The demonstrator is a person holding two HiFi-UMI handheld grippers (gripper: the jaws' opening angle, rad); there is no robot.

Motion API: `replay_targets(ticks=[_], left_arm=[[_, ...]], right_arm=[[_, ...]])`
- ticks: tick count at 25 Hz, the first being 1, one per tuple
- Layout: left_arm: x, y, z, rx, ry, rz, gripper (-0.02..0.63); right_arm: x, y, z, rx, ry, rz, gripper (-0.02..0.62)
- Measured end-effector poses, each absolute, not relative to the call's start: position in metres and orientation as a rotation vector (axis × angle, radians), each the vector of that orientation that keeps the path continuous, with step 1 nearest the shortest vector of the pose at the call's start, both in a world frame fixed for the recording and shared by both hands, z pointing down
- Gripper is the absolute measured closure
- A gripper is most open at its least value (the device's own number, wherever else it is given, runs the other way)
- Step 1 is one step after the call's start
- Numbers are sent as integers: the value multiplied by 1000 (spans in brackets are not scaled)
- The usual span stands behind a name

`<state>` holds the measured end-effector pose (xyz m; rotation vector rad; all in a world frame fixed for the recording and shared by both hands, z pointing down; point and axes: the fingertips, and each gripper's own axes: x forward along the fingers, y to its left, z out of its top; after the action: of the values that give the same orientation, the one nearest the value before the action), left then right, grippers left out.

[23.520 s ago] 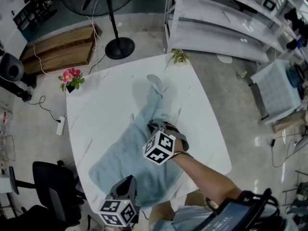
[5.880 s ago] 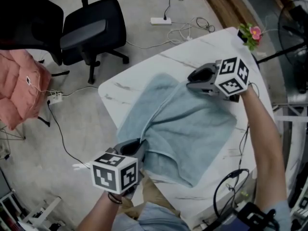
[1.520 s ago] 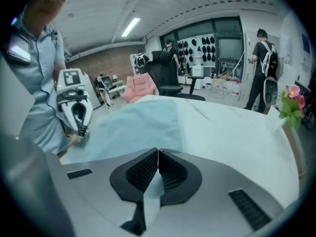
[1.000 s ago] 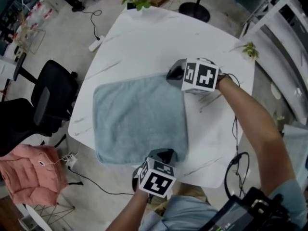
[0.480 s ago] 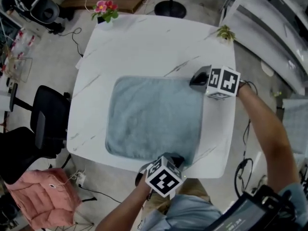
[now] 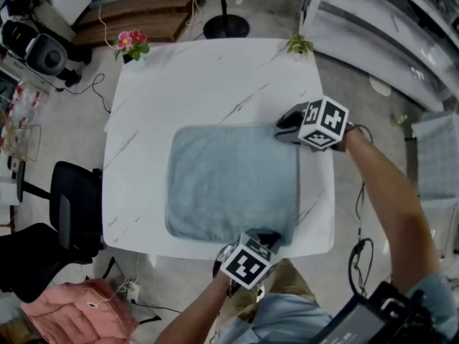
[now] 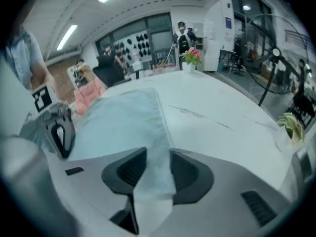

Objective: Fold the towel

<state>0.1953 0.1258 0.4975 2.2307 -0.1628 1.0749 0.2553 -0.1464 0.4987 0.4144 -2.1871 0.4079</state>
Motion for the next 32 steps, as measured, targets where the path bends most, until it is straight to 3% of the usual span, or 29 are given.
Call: replay_targets(ticks=[1, 2, 6, 10, 14, 20, 32], left_arm=[[193, 121, 493, 2257, -200, 1052, 595], [192, 117, 486, 2283, -239, 1019, 590], [183, 112, 442, 2357, -383, 772, 491], [143, 112, 409, 2370, -591, 586, 492], [93, 127, 418, 2353, -709, 574, 500], [63, 114, 428, 2307, -785, 438, 520], [7, 48, 378, 2330, -828, 337, 558]], right_arm=[[249, -151, 483, 458, -2243, 461, 387], [242, -156, 461, 511, -2303, 496, 362], [235, -163, 374, 721, -2412, 475, 362], [241, -133, 343, 942, -2404, 515, 362], [244, -60, 389, 1073, -2319, 704, 405], [261, 29, 477, 1350, -2167, 1097, 403], [260, 69, 494, 1668, -1952, 1389, 403]])
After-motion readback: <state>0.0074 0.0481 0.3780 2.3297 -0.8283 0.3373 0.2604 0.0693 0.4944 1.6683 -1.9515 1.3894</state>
